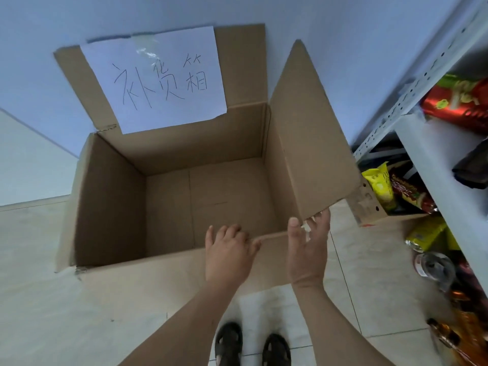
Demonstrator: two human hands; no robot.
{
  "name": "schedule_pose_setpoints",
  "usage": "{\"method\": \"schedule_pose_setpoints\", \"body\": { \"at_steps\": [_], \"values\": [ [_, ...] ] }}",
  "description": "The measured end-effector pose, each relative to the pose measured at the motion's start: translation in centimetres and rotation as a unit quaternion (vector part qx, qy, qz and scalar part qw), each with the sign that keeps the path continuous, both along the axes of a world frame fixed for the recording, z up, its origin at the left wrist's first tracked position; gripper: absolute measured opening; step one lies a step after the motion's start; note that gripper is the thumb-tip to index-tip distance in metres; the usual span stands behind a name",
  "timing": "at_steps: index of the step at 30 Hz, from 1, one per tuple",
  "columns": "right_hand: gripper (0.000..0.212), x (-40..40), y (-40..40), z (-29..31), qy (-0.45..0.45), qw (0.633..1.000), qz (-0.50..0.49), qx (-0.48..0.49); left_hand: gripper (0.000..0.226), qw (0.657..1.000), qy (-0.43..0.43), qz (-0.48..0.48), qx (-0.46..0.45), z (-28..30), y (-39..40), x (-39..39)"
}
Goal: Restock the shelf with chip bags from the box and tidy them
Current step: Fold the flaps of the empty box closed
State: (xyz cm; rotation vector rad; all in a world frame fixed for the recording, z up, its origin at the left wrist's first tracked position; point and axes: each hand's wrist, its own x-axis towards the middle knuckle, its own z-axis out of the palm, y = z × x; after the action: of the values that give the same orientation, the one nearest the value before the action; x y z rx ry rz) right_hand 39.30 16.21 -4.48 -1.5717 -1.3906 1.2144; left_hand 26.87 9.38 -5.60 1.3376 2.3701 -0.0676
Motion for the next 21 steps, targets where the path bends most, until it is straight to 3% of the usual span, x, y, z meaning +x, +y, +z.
{"method": "schedule_pose_setpoints", "body": {
  "at_steps": [4, 9, 13, 21],
  "values": [
    [0.089, -0.7, -1.7, -0.3, -0.167, 0.978, 0.094, 0.083, 0.069, 0.998, 0.032, 0.053, -0.009, 0.2, -3.1, -1.5],
    [0.091, -2.1, -3.5, -1.6, -0.306, 0.934, 0.162, 0.085, 0.073, 0.992, 0.04, 0.12, -0.004, 0.3, -5.9, -3.2],
    [0.092, -4.6, -5.4, -2.5, -0.382, 0.9, 0.195, 0.074, 0.093, 0.98, 0.056, 0.187, 0.039, -0.4, -8.7, -5.0],
    [0.082, -10.0, -9.2, -3.1, -0.499, 0.836, 0.223, 0.057, 0.099, 0.963, 0.047, 0.239, 0.118, -1.9, -13.4, -8.6]
  ]
}}
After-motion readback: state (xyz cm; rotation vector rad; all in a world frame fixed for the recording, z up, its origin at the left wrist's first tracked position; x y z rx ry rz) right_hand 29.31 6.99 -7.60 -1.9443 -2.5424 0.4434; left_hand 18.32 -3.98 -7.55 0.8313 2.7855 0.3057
